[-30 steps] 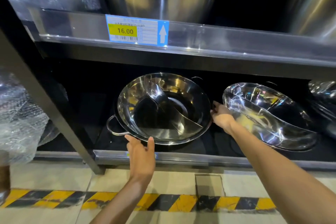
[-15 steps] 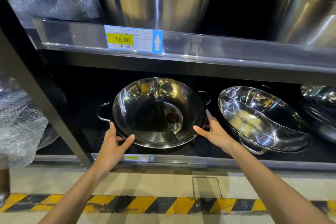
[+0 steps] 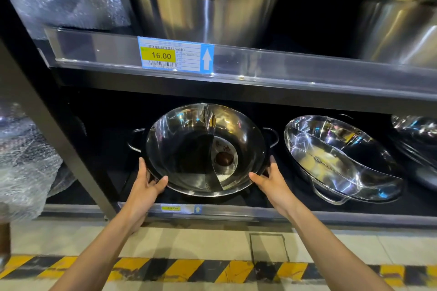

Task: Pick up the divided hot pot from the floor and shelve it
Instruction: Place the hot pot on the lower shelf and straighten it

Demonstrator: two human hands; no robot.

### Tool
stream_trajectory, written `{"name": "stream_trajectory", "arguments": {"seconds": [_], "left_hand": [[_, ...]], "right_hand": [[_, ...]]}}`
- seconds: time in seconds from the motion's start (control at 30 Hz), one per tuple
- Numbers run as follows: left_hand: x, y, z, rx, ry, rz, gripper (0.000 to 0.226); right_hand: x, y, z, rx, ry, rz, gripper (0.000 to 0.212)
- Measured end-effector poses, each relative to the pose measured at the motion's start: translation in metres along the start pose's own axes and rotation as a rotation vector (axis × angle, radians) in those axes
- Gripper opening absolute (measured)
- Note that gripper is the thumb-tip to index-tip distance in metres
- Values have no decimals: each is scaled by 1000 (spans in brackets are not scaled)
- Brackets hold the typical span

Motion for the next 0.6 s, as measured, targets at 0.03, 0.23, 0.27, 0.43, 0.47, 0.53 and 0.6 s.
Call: {"name": "stream_trajectory", "arguments": {"seconds": [0.03, 0.23, 0.27, 0.43, 0.47, 0.53, 0.6], "left_hand": [[0, 2, 1, -1, 6, -44, 83], [-10, 5, 16, -31, -65, -233, 78], [-10, 6, 17, -33, -69, -241, 77], [-14, 7, 23, -41, -112, -255, 75], [-16, 6, 25, -47, -127, -264, 73], [-19, 5, 28, -53, -144, -264, 71], [-22, 5, 29, -52, -149, -248, 71]], "right_hand": [[0, 1, -1, -1, 9, 37, 83], [11, -9, -8, 32, 81, 68, 88], [11, -8, -6, 34, 81, 75, 88], [19, -2, -2, 62, 96, 98, 90], [22, -3, -1, 67, 105, 95, 91], [26, -4, -1, 72, 119, 96, 92], [29, -3, 0, 72, 135, 104, 93]]}}
Point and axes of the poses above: each hand's wrist, its own z-axis towards the middle knuckle, its own x-axis out of the palm, y = z × x, the point moved 3 cm from there along z, towards the middle knuckle, and after that the axes turned 8 degrees about x, right-handed, at the moved point
